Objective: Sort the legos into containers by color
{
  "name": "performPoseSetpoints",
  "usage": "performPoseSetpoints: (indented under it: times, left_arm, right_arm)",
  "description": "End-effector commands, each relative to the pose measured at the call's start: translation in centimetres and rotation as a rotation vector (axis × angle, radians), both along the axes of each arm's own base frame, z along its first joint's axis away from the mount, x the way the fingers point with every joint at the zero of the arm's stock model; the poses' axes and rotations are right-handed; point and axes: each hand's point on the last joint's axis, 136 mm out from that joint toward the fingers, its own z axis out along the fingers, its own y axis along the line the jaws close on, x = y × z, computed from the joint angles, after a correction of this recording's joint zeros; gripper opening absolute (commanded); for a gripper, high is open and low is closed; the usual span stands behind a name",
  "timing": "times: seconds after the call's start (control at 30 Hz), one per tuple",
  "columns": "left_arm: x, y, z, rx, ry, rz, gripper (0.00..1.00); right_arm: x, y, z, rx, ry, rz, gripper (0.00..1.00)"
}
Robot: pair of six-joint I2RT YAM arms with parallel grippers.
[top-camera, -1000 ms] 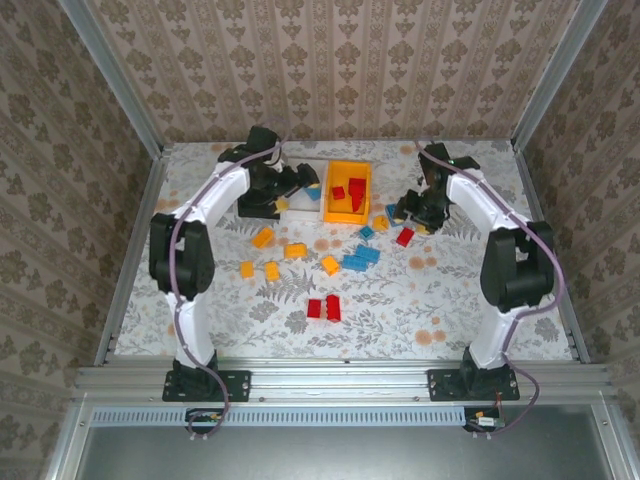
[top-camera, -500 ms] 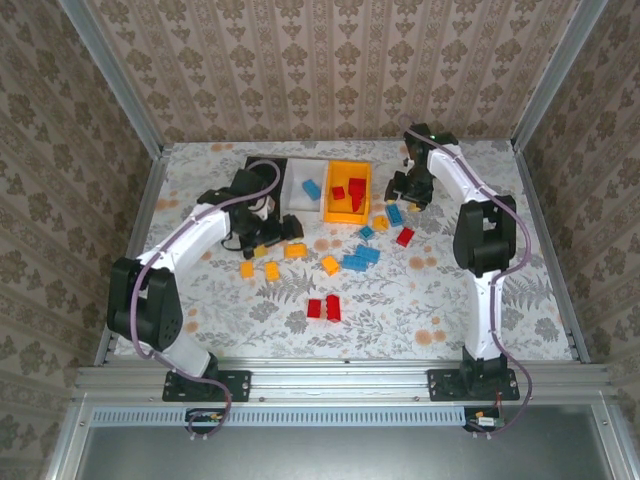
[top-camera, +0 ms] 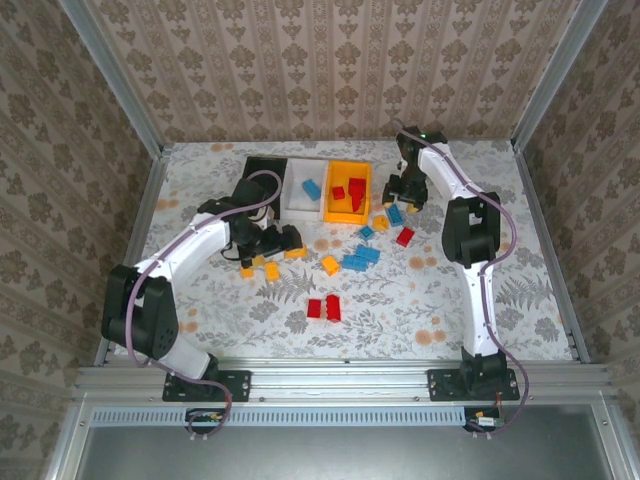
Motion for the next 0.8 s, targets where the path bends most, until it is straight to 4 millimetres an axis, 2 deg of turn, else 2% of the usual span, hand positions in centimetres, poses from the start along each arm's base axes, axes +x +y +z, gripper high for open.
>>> performPoseSetpoints:
  times: [0.0,0.43,0.53,0.63,0.77]
  left_arm:
    - [-0.6,0.8,0.8,0.026,-0.008,0.013,1.0]
    - [-3.2,3.1,1.8,0.076,-0.012,0.04,1.0]
    - [-3.5,3.5,2.0,0.08,-0.017,0.05,1.0]
    - [-3.7,3.7,2.1,0.077,-0.022,0.067,1.0]
    - [-3.6,3.3,1.9,0.053,-0.014,0.083,1.0]
  right_arm:
    - [-0.3,0.2,-0.6,-0.019,0.035,0.022,0.58]
    - [-0.4,-0.1,-3.3,-0.066,0.082,0.018,0.56]
    - [-0.5,-0.3,-3.9,-0.075,0.094,0.011,0.51]
    - [-0.5,-0.6,-4.0,-0.086,0.096,0.009,0.42]
    - [-0.5,-0.9,-3.2,-0.077,0.084,0.005,0.36]
